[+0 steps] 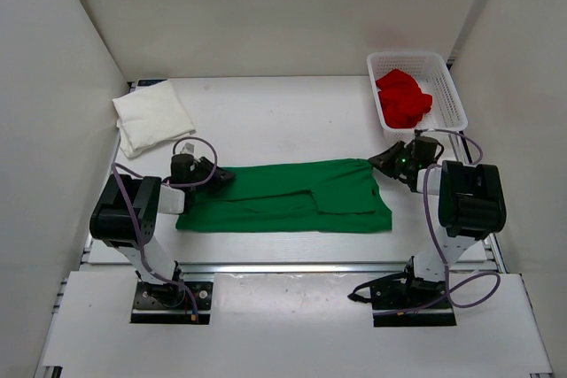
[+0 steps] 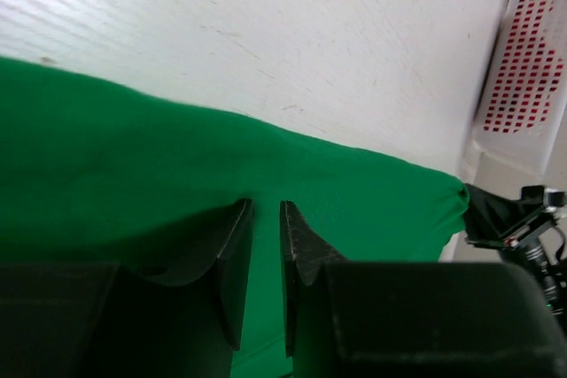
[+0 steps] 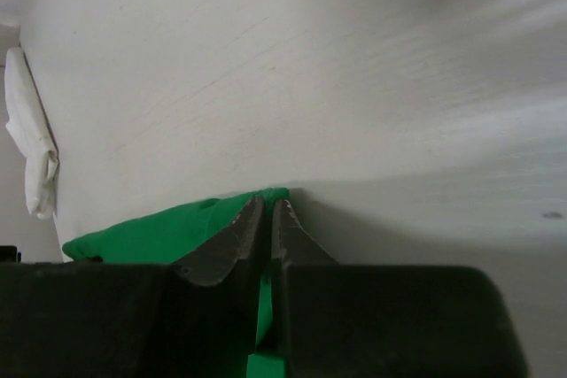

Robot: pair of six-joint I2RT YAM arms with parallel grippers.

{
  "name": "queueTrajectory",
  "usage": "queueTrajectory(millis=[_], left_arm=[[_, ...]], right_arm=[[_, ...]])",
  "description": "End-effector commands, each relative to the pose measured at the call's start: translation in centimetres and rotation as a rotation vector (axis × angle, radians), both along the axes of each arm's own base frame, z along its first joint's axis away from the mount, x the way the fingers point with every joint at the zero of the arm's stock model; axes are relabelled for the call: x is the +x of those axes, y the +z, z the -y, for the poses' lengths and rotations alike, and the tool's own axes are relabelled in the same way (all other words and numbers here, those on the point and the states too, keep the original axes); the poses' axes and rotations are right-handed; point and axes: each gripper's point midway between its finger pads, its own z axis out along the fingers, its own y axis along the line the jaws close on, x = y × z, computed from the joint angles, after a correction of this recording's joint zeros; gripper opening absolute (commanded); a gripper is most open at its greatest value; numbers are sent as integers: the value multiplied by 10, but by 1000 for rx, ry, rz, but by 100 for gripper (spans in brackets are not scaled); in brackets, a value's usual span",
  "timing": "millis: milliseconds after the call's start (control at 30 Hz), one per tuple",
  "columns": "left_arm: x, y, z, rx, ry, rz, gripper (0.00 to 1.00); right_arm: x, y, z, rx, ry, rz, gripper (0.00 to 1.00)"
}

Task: Fold and stack the t-shirts
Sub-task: Fold the other side of the tshirt into a rectangle, then rotate the tshirt 90 degrees

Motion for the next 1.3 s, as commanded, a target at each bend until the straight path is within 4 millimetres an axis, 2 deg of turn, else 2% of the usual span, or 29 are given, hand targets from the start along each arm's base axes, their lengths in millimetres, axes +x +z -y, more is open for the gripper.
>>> queueTrajectory(millis=[0, 133, 200, 267, 367, 400, 433, 533, 600, 633, 700, 733, 767, 800, 833, 933, 967, 1000, 1100, 1133, 1200, 1233, 1267], left_arm=[[-5, -4, -11, -12, 32, -13, 31], [-4, -2, -14, -18, 47, -11, 30], [-6, -4, -13, -20, 46, -16, 30], [-7, -2, -9, -27, 30, -12, 30], [-4, 5, -7, -26, 27, 4, 31], [-5, 5, -7, -24, 26, 4, 31], [-4, 12, -6, -26, 22, 27, 30], [-1, 27, -3, -17, 19, 74, 31], [-4, 34, 3, -3, 3, 90, 31], [-4, 42, 8, 6, -12, 119, 31], [-10, 54, 17, 34, -47, 152, 32], [-14, 56, 23, 51, -71, 156, 32], [-18, 60, 23, 67, -79, 172, 32], [-21, 69, 28, 67, -96, 199, 33], [-28, 66, 30, 82, -111, 196, 33], [-49, 69, 40, 94, -169, 218, 34], [-55, 72, 43, 94, -181, 234, 34], [-62, 73, 48, 94, -208, 243, 35], [-81, 71, 55, 86, -250, 248, 36], [-86, 72, 57, 84, -266, 259, 36], [-96, 69, 55, 76, -271, 260, 37], [-97, 72, 52, 70, -261, 262, 37], [-100, 69, 48, 73, -255, 254, 36]], right_arm=[[5, 17, 21, -38, -94, 63, 0], [-2, 19, 38, -105, -168, 60, 0], [1, 18, 34, -107, -148, 60, 5], [6, 24, 27, -96, -115, 81, 17], [5, 23, 21, -102, -93, 73, 23], [4, 29, 22, -114, -95, 86, 24], [-1, 31, 24, -134, -115, 80, 32], [-14, 54, 25, -205, -143, 140, 35], [-27, 59, 9, -244, -119, 157, 31], [-32, 62, 7, -264, -123, 169, 21], [-48, 55, -27, -278, -41, 165, 4], [-58, 50, -47, -295, 29, 154, 1], [-63, 44, -66, -332, 93, 147, 0], [-69, 32, -70, -361, 108, 102, 0], [-75, 24, -83, -376, 158, 80, 1], [-85, -2, -102, -367, 240, 5, 0], [-91, -18, -104, -364, 266, -50, 0], [-84, -14, -110, -363, 278, -43, 1], [-73, -30, -121, -355, 332, -103, 1], [-57, -32, -126, -351, 341, -106, 0], [-9, -28, -140, -354, 374, -88, 0], [2, -29, -139, -373, 377, -107, 0], [39, -15, -149, -390, 404, -66, 0]])
